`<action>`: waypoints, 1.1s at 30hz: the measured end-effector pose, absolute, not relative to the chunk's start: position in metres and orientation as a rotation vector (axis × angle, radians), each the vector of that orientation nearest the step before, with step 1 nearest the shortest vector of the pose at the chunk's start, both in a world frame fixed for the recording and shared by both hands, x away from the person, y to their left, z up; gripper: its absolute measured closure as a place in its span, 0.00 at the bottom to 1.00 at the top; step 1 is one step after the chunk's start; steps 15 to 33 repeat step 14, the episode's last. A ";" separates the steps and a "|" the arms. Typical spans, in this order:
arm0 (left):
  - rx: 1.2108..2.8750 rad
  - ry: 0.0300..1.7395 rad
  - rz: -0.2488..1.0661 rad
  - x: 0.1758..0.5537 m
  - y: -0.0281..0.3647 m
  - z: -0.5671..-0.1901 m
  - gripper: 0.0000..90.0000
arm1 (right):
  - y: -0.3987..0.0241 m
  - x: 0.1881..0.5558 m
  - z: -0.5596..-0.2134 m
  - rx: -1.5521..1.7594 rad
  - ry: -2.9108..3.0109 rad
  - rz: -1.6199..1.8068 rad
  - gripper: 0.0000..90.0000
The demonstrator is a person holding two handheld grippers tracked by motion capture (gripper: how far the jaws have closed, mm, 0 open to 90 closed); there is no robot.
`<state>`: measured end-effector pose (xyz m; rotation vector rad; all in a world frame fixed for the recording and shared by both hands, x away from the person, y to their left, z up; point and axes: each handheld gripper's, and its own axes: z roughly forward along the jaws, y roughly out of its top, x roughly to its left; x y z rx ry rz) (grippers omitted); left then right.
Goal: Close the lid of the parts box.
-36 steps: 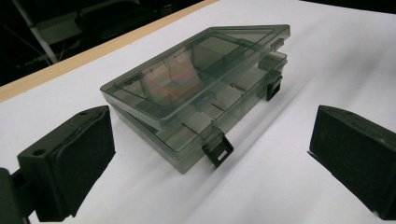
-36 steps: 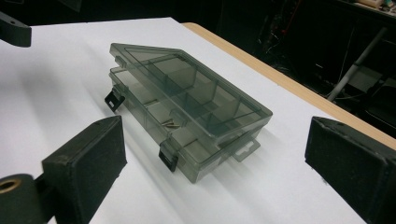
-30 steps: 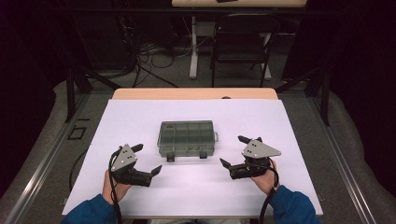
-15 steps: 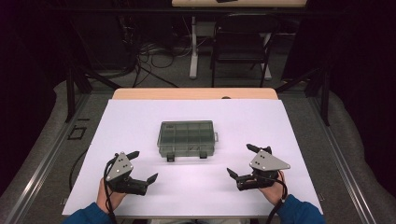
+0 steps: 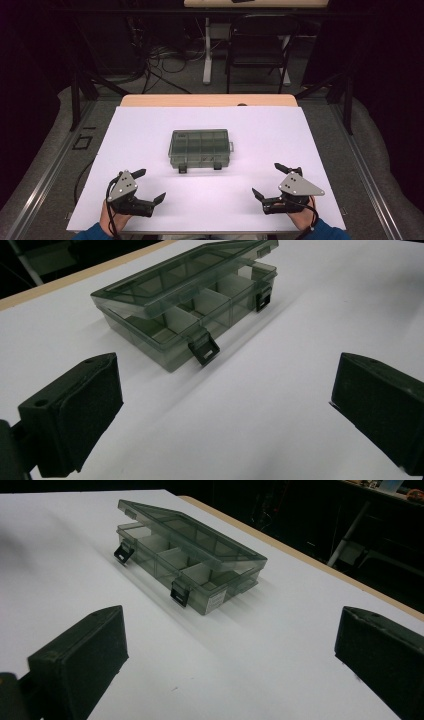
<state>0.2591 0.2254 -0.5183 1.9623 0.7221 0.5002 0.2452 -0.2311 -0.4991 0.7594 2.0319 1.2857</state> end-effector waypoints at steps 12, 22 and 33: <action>1.955 0.729 0.513 0.260 0.227 -0.517 0.00 | -0.232 0.238 -0.499 0.741 2.029 1.290 0.00; 1.961 0.733 0.505 0.261 0.227 -0.518 0.00 | -0.232 0.238 -0.499 0.742 2.027 1.289 0.00; 1.961 0.733 0.505 0.261 0.227 -0.518 0.00 | -0.232 0.238 -0.499 0.742 2.027 1.289 0.00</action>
